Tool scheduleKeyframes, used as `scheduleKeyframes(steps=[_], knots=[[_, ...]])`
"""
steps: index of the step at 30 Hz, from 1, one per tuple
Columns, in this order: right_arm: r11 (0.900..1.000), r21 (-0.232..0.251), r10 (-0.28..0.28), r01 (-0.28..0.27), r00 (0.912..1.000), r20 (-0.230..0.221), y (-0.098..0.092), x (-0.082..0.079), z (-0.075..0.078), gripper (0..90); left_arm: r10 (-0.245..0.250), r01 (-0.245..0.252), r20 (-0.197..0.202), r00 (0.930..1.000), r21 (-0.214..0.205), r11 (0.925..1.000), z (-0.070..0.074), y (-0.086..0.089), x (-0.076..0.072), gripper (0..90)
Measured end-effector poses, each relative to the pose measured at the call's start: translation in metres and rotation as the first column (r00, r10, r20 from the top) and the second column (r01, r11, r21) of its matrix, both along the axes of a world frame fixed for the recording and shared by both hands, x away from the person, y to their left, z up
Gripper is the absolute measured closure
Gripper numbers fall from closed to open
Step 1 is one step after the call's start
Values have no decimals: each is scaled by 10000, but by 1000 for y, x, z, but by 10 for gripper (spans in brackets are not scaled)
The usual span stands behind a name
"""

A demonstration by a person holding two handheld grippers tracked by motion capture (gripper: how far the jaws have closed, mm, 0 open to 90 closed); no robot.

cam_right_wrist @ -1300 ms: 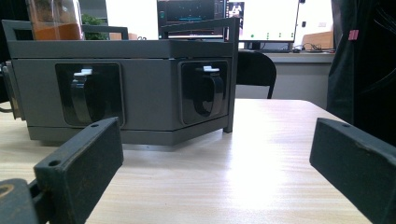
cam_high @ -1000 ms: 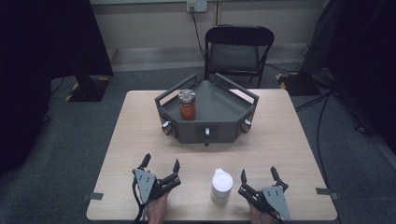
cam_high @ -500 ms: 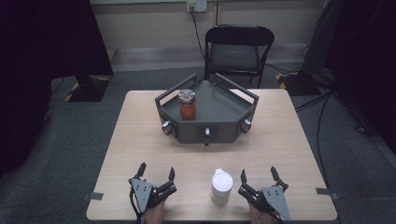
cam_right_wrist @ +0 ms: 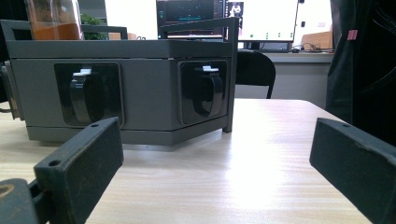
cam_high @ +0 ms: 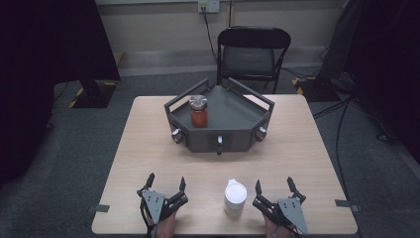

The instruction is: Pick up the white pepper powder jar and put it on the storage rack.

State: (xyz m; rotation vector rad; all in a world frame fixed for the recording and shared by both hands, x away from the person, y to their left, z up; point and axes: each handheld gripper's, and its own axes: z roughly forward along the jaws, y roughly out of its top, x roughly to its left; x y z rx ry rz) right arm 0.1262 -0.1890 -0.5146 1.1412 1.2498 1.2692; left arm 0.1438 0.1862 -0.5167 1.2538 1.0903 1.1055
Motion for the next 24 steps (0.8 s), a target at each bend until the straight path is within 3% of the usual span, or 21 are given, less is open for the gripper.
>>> scheduleKeyframes(steps=[15, 19, 24], knots=[[9999, 55, -142, 142, 9999, -23, 2, 0, 0, 0, 29, -29, 2, 10000, -6, 10000, 0, -1, 0, 0], [9998, 190, 89, -80, 9988, -489, -2, 4, 11, 0, 87, -87, 1, 10000, 2, 10000, 0, -1, 0, 1], [9994, 178, 303, -298, 9991, -288, -5, 3, 20, 0, 81, -81, 4, 10000, 1, 10000, 0, -1, 0, 0]])
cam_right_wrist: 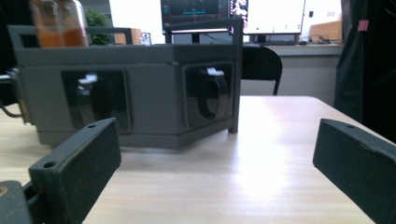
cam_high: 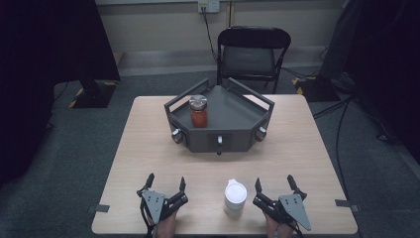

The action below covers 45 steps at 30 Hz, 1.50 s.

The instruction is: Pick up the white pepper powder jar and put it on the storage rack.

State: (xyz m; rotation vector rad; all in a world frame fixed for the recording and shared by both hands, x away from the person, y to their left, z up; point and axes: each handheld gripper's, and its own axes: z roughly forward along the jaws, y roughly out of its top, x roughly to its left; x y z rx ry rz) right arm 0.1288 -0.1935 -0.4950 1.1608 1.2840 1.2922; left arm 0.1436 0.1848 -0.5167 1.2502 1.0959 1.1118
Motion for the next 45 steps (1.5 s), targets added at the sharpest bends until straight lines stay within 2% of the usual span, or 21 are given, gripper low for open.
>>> scheduleKeyframes(steps=[3, 8, 11, 17, 20, 24, 27, 32, 36, 45], knots=[[9998, -55, 166, -165, 9997, 180, -1, -2, 7, 0, 17, -17, 3, 10000, -2, 10000, 0, 0, 0, 0], [9982, 320, 496, -509, 9980, 396, -5, -7, 19, 0, 11, -11, 0, 10000, -2, 10000, 0, 0, 0, 2], [9965, 334, 742, -762, 9955, 585, -5, -10, 25, 0, 12, -12, -1, 10000, 0, 10000, 0, 0, 0, 2], [9909, 249, 1294, -1325, 9864, 1011, -3, -20, 39, 0, 15, -15, -6, 10000, 1, 10000, 0, 0, 0, 2], [9841, 204, 1738, -1767, 9796, 1010, 1, -23, 43, 1, 13, -13, -6, 10000, 0, 10000, 0, 0, 0, 1], [9754, 80, 2189, -2203, 9719, 863, 12, -26, 40, 8, 12, -12, -6, 10000, 1, 10000, 0, 0, 0, 1], [9672, 251, 2500, -2528, 9648, 811, 19, -27, 34, 9, 12, -12, -5, 10000, 0, 10000, 0, 0, 0, 1], [9559, 10, 2932, -2938, 9541, 605, 28, -26, 29, 22, 11, -11, -9, 10000, 4, 10000, 0, 0, 0, 1], [9543, -271, 2987, -2976, 9530, 511, 33, -27, 25, 47, 9, -9, -8, 10000, 6, 10000, 0, 0, 0, 1], [9495, -222, 3132, -3130, 9497, 24, 31, -27, 15, 137, -37, 37, -12, 10000, 5, 10000, 0, 1, 0, 2]])
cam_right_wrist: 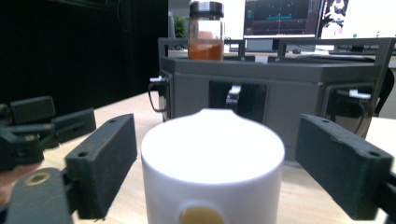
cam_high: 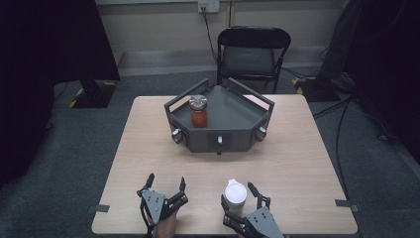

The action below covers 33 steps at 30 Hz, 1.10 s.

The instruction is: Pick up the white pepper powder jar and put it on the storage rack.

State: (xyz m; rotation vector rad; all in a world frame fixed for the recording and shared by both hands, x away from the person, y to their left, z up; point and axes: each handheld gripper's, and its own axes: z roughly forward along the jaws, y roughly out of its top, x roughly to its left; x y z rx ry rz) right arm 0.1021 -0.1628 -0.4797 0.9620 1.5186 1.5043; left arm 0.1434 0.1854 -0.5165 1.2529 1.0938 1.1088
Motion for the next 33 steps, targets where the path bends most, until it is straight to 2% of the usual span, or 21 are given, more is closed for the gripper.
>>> scheduleKeyframes(steps=[6, 15, 27, 33], knots=[[9999, -97, 111, -114, 9994, -313, -1, 2, -3, 201, -1, 1, 5, 10000, -5, 10000, 0, 0, 0, 2], [9995, -231, 228, -237, 9990, -391, -3, 2, -5, 293, -1, 1, 5, 10000, -4, 10000, 0, 0, 0, 2], [9993, -232, 292, -301, 9988, -405, -5, 3, -5, 300, -1, 1, 5, 10000, -3, 10000, 0, 0, 0, 3], [9992, -65, 379, -383, 9979, -526, -9, 5, -3, 301, -2, 2, 3, 10000, -2, 10000, 0, 0, 0, 3]])
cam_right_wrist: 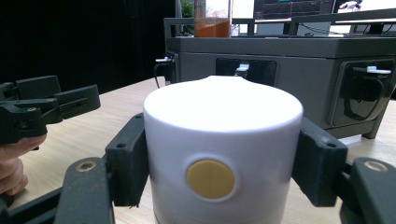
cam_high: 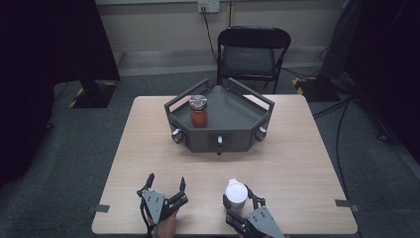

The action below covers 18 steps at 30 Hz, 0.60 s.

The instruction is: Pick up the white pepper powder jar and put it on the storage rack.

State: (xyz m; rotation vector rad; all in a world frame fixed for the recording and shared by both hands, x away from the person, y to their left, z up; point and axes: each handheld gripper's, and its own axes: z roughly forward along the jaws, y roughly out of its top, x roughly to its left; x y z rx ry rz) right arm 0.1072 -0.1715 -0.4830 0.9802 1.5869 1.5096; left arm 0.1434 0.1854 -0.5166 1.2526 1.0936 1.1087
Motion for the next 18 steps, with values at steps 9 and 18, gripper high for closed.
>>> scheduleKeyframes(steps=[9, 18], knots=[[10000, 9, 68, -68, 10000, -9, -3, 1, 5, 301, 0, 0, 2, 10000, -1, 10000, 0, 0, 0, 3], [9997, -28, 245, -246, 9996, -104, -8, 8, 17, 302, -5, 5, -1, 10000, -5, 10000, 0, 0, 0, 5]])
